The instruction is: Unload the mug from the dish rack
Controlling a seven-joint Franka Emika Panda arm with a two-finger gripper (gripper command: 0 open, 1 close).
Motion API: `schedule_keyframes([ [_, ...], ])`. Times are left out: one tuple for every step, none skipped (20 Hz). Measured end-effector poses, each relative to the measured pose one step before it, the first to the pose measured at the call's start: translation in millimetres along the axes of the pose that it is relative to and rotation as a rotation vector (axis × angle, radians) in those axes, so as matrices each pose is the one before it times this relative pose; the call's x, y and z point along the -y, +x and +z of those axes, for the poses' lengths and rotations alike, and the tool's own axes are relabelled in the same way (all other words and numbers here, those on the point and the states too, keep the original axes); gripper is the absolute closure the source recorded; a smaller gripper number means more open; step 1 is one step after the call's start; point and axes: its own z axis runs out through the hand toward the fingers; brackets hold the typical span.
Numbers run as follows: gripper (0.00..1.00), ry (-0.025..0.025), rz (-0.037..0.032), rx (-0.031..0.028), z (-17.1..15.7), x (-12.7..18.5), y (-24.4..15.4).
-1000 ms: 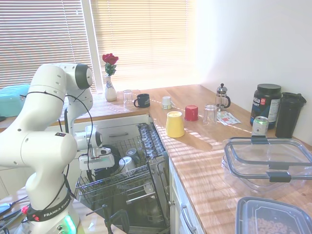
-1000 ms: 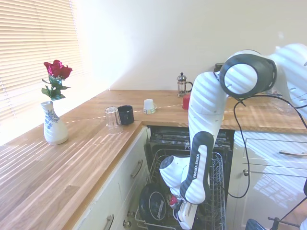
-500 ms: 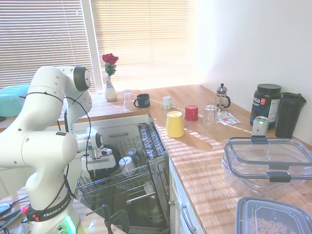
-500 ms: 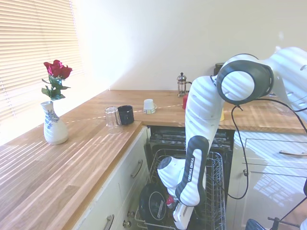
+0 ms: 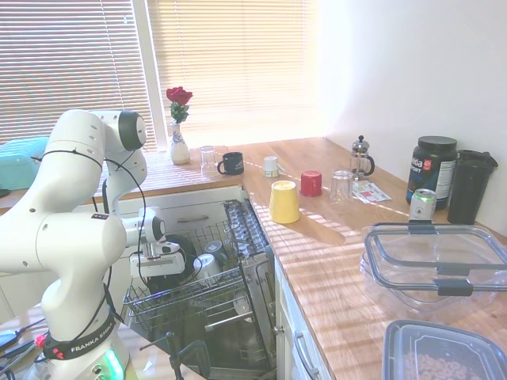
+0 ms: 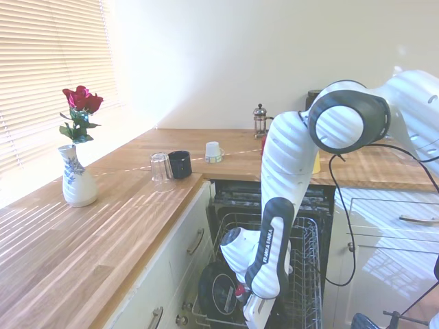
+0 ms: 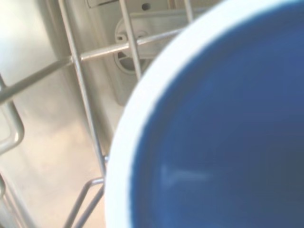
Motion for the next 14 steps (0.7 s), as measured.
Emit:
schedule_keyframes([
  [1.00, -0.00582, 0.00196, -0.00110, -0.52, 0.51, -1.37],
  [1.00, -0.00523, 0.00385, -0.00113, -0.62, -0.09, -0.45],
  [1.00, -0.00389, 0.00388, -0.00088, -0.75, -0.71, 0.57],
  [1.00, -0.00274, 0.00415, -0.00020, -1.37, -1.07, 1.26],
  [1.00, -0.00364, 0.00566, -0.00066, -1.31, -2.06, 2.66],
  [1.00, -0.00337, 0.00628, -0.00185, -0.81, -2.64, 3.36],
  [1.00, -0.00109, 0.00671, -0.00333, -0.64, -2.64, 3.70],
  [1.00, -0.00087, 0.00617, -0.00373, -0.77, -2.43, 3.75],
  [1.00, -0.00093, 0.00575, -0.00283, -0.54, -2.20, 3.31],
  [1.00, -0.00074, 0.00414, -0.00175, -0.62, -1.53, 2.24],
  [1.00, -0.00032, 0.00163, -0.00127, -0.88, -0.75, 1.18],
  [1.00, 0.00029, 0.00051, -0.00094, -1.14, -0.31, 0.49],
  [1.00, -0.00063, -0.00117, -0.00144, -1.84, -0.25, -0.05],
  [1.00, -0.00141, -0.00204, -0.00350, -2.73, -0.47, 0.16],
])
